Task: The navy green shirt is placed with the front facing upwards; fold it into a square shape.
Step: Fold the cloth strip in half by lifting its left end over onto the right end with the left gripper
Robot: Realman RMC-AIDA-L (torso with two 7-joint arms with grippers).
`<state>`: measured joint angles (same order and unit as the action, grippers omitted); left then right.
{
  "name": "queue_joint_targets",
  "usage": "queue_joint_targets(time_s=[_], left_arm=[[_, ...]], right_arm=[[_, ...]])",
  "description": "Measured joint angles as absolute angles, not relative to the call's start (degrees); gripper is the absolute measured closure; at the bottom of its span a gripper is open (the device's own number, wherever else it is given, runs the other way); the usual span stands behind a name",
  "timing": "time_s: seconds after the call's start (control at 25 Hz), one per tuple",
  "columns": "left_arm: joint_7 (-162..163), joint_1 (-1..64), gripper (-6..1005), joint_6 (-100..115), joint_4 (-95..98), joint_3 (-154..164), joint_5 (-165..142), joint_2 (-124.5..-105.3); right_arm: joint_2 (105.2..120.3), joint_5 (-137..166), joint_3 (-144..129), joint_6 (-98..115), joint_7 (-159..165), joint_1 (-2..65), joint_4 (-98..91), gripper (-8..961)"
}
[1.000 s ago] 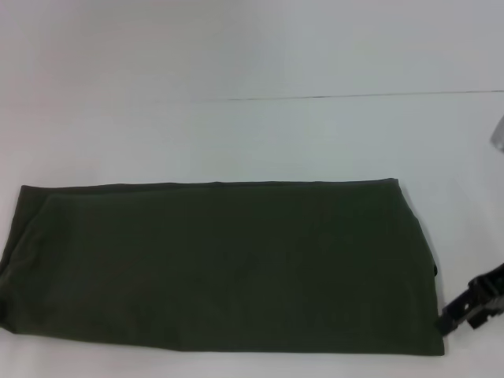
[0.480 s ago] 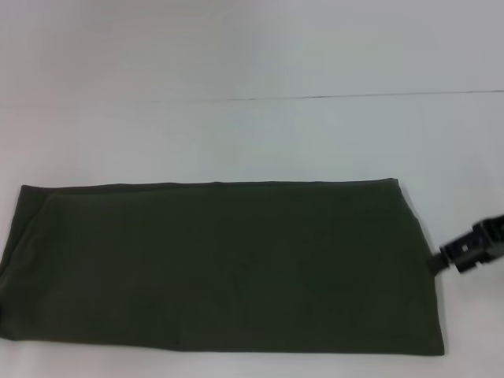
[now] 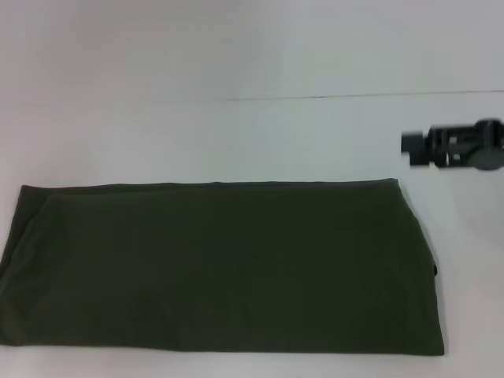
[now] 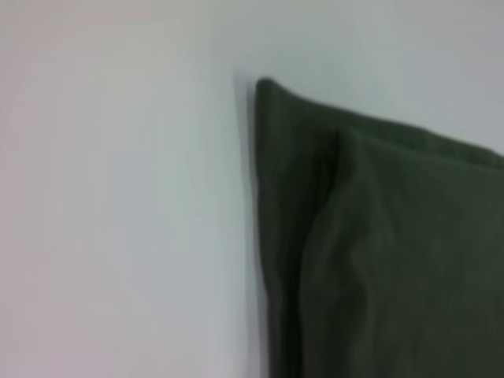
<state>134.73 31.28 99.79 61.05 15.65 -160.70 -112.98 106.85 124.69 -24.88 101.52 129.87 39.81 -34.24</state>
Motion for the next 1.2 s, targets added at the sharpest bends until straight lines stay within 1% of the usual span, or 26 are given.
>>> queue_joint_targets(time_s=[0.08,0.12,0.24,0.36,0.52,0.56,0.64,0.76,1.0,1.2], left_arm=[[135.55,32.49,344,98.67,59.74,15.59,-160.97,-112.41],[135.55,32.49,324,98.67,59.74,15.59,-160.97,-112.41],[137.27,34.65,263,96.41,56.07,15.94,-161.43,-111.33],[137.93,36.59,202,94.65,53.13,16.68,-161.63,-110.57],[139.06,38.17,121,91.88,51.48,20.56,-161.89,-110.43],[139.43,38.36,119,91.24,51.37,21.95,-161.89,-110.57],[139.88,38.48,116,90.1,51.36,23.75,-161.9,-110.83],[140.06,38.62,114,89.05,51.39,24.55,-161.9,-110.96],[139.95,38.94,122,87.46,49.71,25.22,-161.9,-110.98],[139.52,38.83,128,85.66,47.85,25.47,-161.97,-110.95]], right_arm=[[107.19,118.88,-24.21,100.4,125.85,38.33,-31.04,204],[107.44,117.33,-24.19,99.78,123.9,37.88,-30.08,203],[108.75,115.69,-24.09,98.08,117.98,37.23,-28.08,202],[111.29,115.8,-24.47,96.78,111.14,37.07,-27.6,198],[114.52,116.29,-27.11,92.78,103.64,37.17,-27.98,195],[115.25,116.3,-27.84,91.68,101.98,37.18,-28.08,195],[115.94,116.3,-28.73,90.35,99.76,37.26,-28.07,195],[116.44,116.29,-29.75,88.63,98.54,37.52,-27.91,195],[116.07,116.27,-30.34,87.71,99.32,38.24,-27.45,195],[116.05,116.25,-31.27,87.49,100.71,38.39,-27.49,195]])
